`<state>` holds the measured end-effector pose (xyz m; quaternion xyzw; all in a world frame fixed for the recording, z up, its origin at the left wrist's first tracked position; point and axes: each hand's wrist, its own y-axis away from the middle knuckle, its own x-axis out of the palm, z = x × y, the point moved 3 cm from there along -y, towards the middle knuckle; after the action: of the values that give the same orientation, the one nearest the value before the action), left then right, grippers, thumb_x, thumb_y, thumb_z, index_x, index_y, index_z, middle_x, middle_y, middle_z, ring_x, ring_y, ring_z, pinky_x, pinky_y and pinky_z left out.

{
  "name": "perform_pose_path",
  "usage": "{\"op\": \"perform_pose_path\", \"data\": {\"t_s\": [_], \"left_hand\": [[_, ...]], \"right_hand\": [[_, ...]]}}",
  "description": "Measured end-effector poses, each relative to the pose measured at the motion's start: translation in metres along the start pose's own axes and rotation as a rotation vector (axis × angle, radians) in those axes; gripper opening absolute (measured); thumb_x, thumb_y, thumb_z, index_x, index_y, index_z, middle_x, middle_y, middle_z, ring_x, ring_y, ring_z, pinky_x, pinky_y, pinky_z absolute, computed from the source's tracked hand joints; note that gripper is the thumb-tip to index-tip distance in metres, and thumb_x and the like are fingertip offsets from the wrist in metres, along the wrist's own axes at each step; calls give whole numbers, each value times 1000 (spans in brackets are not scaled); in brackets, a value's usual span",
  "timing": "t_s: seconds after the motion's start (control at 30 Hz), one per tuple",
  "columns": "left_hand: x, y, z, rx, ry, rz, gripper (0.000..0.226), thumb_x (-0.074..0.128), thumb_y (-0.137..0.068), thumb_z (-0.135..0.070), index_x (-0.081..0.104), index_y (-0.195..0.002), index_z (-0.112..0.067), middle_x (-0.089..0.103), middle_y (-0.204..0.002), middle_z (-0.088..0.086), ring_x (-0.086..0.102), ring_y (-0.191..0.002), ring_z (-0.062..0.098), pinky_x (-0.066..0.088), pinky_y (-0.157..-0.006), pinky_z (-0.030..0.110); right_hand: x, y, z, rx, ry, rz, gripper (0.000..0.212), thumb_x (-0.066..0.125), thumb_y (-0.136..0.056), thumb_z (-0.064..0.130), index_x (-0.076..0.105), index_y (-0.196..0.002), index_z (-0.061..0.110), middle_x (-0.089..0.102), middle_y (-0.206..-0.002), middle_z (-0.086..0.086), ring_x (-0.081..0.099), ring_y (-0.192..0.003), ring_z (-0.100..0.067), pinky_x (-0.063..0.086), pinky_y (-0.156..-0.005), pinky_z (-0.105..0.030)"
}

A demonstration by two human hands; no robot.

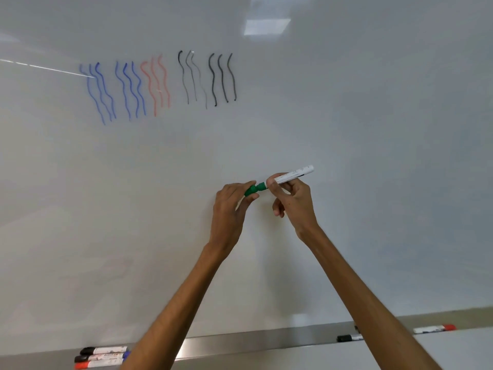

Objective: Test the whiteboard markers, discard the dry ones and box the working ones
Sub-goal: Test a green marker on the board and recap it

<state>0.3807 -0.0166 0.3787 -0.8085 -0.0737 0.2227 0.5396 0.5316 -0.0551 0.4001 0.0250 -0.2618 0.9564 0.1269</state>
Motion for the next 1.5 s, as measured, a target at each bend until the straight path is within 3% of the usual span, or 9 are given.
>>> {"op": "perform_pose_path", "data": {"t_s": [0.13,0.3,0.57,0.67,0.83,1.0,1.13,1.27,1.5], "left_hand": [[-1,9,1,-40,45,134,26,64,-94,-22,68,-119,-14,67,-99,-8,54,-89,6,46,-82,25],[0,24,6,-67,94,244,21,58,-98,-23,68,-111,-10,61,-95,-13,52,-84,2,43,-80,20],[7,43,6,-67,195,202,15,56,-99,-14,68,-105,-8,67,-92,-6,61,-82,12,48,-78,27],[15,53,7,-25,167,206,15,59,-96,-9,68,-107,-3,70,-96,5,62,-86,18,48,-80,29],[39,70,4,25,121,254,22,61,-91,-1,67,-112,-1,69,-93,9,58,-84,19,45,-77,25],[76,93,-9,37,153,373,23,56,-98,-8,64,-119,-4,68,-101,8,60,-87,20,45,-78,25],[110,104,-25,53,175,512,28,48,-103,-17,60,-128,-10,65,-104,4,60,-86,17,49,-76,28],[148,123,-35,15,201,600,26,52,-102,-21,63,-126,-16,67,-108,-2,62,-90,17,51,-79,31],[238,168,-80,-101,222,738,24,61,-97,-25,68,-119,-20,70,-110,-5,64,-94,15,48,-83,26]], "right_hand": [[1,9,-10,49,-1,-14,15,71,-91,24,71,-97,10,67,-73,6,50,-43,-18,40,-44,-25],[1,24,-24,113,-40,-52,13,73,-89,19,74,-91,6,72,-76,-6,64,-59,-17,42,-48,-23],[11,45,-37,127,-106,-210,8,73,-88,9,74,-85,1,66,-66,-10,56,-52,-16,40,-48,-23],[5,56,-48,157,-137,-264,12,73,-88,11,73,-87,-1,67,-68,-15,60,-53,-18,44,-51,-23],[-16,68,-60,192,-119,-338,13,73,-88,11,72,-86,-1,71,-66,-13,66,-56,-17,51,-54,-23],[-55,86,-74,309,-94,-351,22,74,-88,20,72,-93,-2,73,-76,-15,69,-64,-19,52,-56,-23],[-98,97,-88,408,-19,-382,29,75,-87,31,71,-95,3,70,-75,-7,66,-59,-20,51,-55,-26],[-150,111,-100,477,55,-386,33,71,-88,41,74,-98,10,76,-85,-10,67,-58,-21,51,-51,-23],[-271,145,-127,583,90,-481,22,71,-91,25,74,-105,9,75,-83,-9,67,-58,-20,50,-53,-23]]}}
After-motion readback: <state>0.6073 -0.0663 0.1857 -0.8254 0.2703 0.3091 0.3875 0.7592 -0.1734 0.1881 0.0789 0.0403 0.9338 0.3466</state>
